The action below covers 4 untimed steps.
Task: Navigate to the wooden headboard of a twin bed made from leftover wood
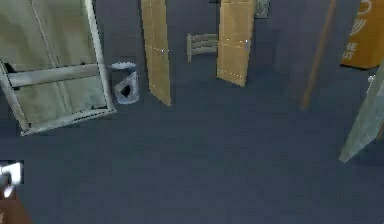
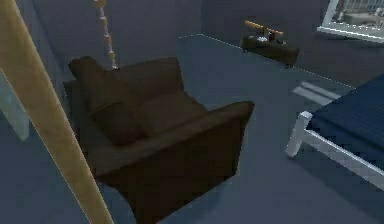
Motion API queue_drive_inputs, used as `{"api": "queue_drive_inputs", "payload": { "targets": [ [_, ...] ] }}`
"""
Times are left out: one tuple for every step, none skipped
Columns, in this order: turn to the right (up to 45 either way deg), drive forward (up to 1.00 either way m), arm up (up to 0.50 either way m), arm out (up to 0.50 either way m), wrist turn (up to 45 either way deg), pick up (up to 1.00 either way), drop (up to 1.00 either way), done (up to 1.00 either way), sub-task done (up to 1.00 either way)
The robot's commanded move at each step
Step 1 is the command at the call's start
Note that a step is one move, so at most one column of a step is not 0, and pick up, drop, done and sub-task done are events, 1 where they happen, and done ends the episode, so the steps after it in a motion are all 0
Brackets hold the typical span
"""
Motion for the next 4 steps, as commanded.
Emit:
{"api": "queue_drive_inputs", "payload": {
  "targets": [
    [0.0,1.00,0.00,0.00,0.0,0.00,0.00,0.00,0.00],
    [0.0,1.00,0.00,0.00,0.0,0.00,0.00,0.00,0.00],
    [0.0,1.00,0.00,0.00,0.0,0.00,0.00,0.00,0.00],
    [9.0,0.00,0.00,0.00,0.0,0.00,0.00,0.00,0.00]
  ]
}}
